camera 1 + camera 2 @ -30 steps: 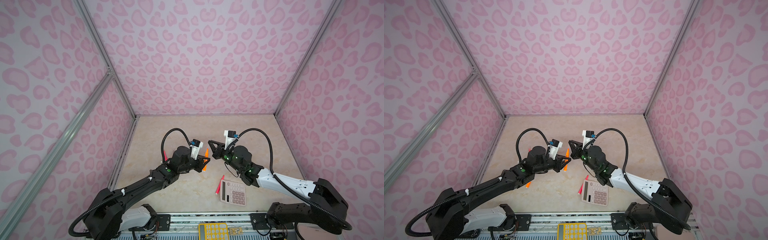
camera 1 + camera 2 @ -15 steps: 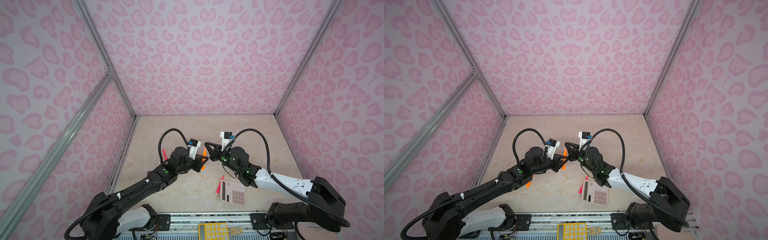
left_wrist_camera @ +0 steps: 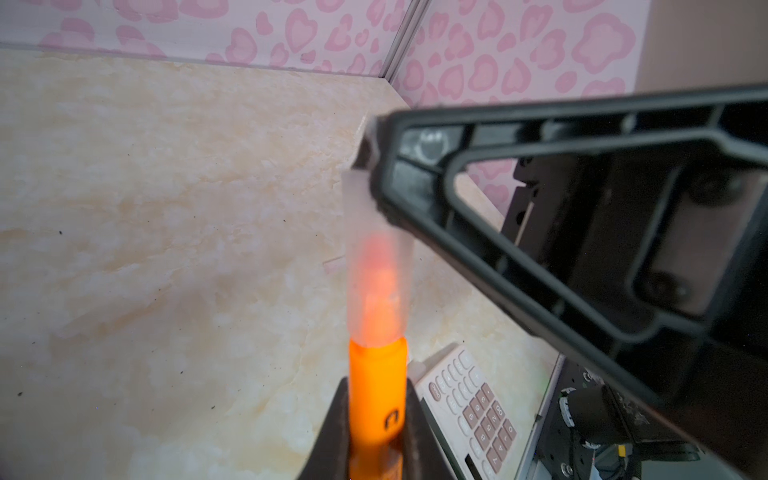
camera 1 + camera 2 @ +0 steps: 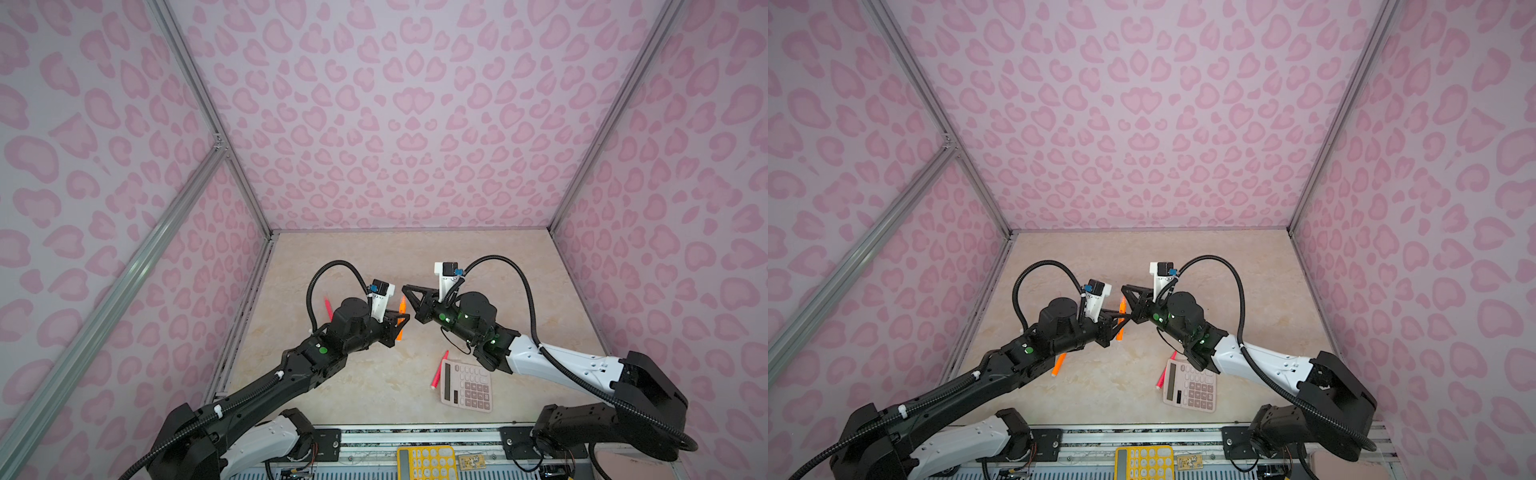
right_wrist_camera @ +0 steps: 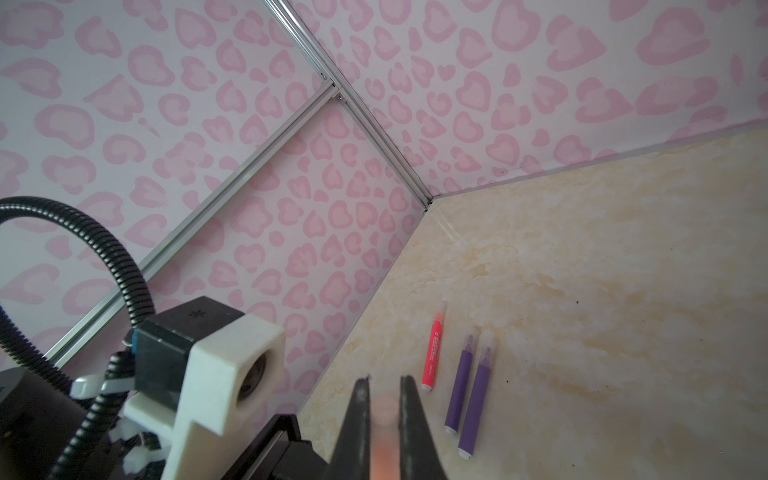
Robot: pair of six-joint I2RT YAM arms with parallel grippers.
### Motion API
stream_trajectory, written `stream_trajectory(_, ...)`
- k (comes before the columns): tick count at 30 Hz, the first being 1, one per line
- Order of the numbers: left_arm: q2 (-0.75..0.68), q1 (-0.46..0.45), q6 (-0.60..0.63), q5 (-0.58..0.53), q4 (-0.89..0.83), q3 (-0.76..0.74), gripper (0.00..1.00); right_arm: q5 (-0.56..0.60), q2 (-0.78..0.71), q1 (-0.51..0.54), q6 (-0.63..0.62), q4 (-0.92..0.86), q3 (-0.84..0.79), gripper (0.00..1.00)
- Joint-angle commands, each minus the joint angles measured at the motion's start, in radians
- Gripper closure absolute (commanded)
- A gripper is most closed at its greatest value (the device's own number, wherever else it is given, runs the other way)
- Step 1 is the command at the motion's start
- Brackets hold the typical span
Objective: Insert the pens into the pen caps
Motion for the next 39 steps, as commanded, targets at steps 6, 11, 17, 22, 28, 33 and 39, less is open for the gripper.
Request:
stream_trajectory(6, -0.07, 0.002, 0.009, -0.004, 0.051, -0.023, 0.97, -0.074, 0.025, -0.012, 0.014, 0.095, -0.015, 1.0)
stream_trajectory(11, -0.118, 0.001, 0.025, -0.15, -0.029, -0.013, 0.97, 0.02, 0.009, 0.016, -0.001, -0.05, 0.026, 1.0)
stream_trajectory(17, -0.114, 0.001, 0.026, -0.241, -0.08, 0.004, 0.97, 0.142, -0.021, 0.069, -0.057, -0.157, 0.059, 1.0)
stream_trajectory(22, -0.086, 0.001, 0.023, -0.242, -0.08, 0.012, 0.97, 0.156, -0.006, 0.089, -0.079, -0.182, 0.084, 1.0)
stream_trajectory(28, -0.098, -0.001, 0.033, -0.193, -0.053, 0.001, 0.97, 0.14, 0.023, 0.09, -0.088, -0.158, 0.096, 1.0)
stream_trajectory(33, -0.1, -0.002, 0.041, -0.146, -0.037, -0.003, 0.97, 0.154, 0.008, 0.085, -0.093, -0.126, 0.076, 1.0)
stream_trajectory(39, -0.081, -0.004, 0.033, -0.172, -0.044, 0.003, 0.97, 0.185, -0.039, 0.082, -0.1, -0.125, 0.044, 1.0)
